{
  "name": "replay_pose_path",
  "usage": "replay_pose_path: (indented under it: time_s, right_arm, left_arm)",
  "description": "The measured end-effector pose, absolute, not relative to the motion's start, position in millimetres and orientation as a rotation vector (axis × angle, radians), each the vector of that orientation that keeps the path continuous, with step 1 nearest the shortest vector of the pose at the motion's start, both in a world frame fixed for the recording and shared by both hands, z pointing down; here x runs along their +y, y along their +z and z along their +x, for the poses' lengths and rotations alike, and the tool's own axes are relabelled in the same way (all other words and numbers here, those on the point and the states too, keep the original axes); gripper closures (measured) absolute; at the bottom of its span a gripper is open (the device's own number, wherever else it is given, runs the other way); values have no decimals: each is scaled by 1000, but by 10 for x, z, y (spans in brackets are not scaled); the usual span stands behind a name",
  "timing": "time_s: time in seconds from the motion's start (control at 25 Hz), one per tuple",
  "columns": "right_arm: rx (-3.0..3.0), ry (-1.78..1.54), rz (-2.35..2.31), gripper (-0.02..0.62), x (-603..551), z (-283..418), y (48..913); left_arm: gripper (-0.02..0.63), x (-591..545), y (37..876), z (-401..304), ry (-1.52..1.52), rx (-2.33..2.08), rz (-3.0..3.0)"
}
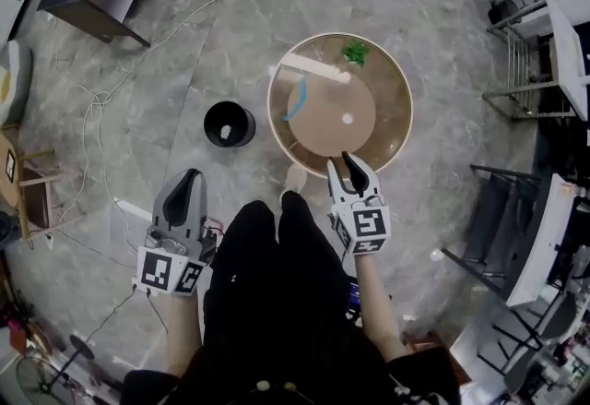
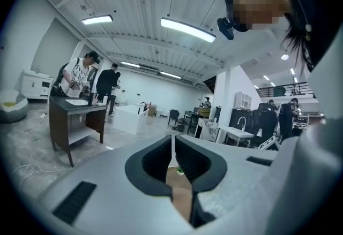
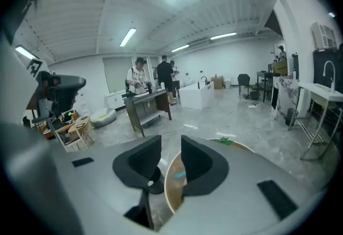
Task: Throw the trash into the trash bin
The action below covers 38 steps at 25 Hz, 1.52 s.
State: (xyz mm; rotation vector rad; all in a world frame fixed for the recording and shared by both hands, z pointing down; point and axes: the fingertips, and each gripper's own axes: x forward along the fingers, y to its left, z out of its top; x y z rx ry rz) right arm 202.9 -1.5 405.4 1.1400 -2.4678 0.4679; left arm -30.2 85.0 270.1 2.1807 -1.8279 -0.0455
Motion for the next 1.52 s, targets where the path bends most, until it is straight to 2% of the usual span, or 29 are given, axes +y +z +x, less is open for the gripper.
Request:
replay_pose_path:
  time_s: [0.2,0.28,0.48,0.6,1.0,1.28,1.36,1.48,1.52]
  right_arm:
    - [-2350,567,1067,463,-439,1712,4852]
    - [-2297,586,1057,462,-562,1604,5145]
    - [-2170,628,1010,442,-762,1358,5875]
    - [-2107,679,988,431,-865,1222,6325]
    - [-1875,776,992,431,-1094,1041,7737]
    - [-1800,820,974,443,-1130,1000,8152]
    - [-1779,817,971,457,-1128,997,8220]
    - [-1728,794,1004,591,-1145,1047,8262]
    - [-1727,785,1008,591,-1153,1041,8243]
  left_arm:
    - [593,855,3092,-419,9,-1805,2073]
    - [529,833,3277,-441,23,-1757,2034]
    - [511,717,3610,-506,41,-1675,1987]
    - [459,595,3822,-509,56,-1615,1998]
    - [443,270,4694,-415,-11,-1496,1976]
    - [443,241,5168,-412,50,-1468,1911]
    - [443,219,5201,-385,52,-1449,1910]
    - [443,203,5197,-378,30,-1436,1908]
    - [443,201,5191,-389,26,-1436,1905]
